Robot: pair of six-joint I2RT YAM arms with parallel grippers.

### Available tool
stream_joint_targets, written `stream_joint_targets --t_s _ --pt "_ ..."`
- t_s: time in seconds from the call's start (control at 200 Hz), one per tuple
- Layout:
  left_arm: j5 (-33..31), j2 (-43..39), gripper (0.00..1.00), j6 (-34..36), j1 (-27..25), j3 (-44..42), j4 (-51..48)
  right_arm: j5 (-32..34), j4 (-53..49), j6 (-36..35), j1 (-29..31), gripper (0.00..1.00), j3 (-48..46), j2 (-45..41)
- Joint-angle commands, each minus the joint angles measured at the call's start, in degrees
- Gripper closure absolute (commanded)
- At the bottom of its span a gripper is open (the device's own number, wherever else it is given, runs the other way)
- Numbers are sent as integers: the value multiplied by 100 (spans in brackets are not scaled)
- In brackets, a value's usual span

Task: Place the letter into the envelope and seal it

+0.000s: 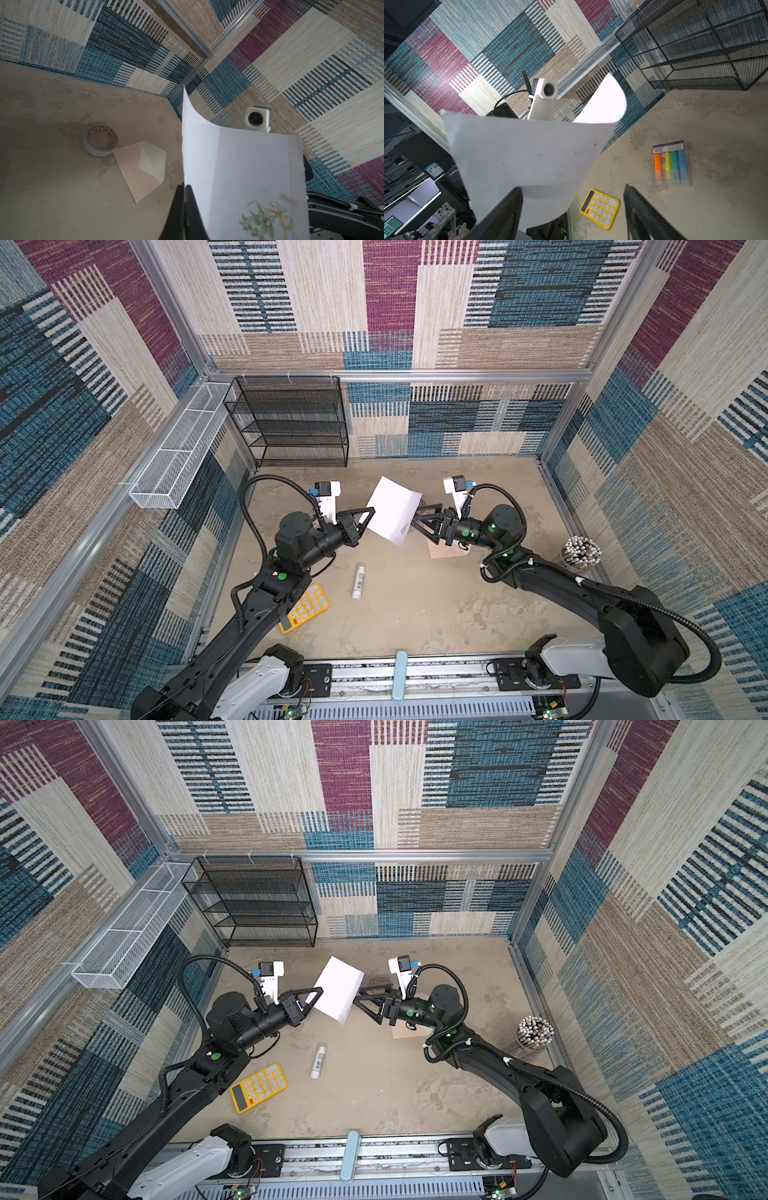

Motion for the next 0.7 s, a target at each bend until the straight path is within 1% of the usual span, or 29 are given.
stream_joint_targets --t_s 0.0,0.19,0.691 --pt "125 -60 100 14 -28 -28 245 51 480 249 -2 21 35 92" --pt "154 -102 100 -13 -65 -112 371 63 989 611 19 24 39 349" --pt "214 -63 100 -51 -176 -185 649 158 1419 958 305 25 255 818"
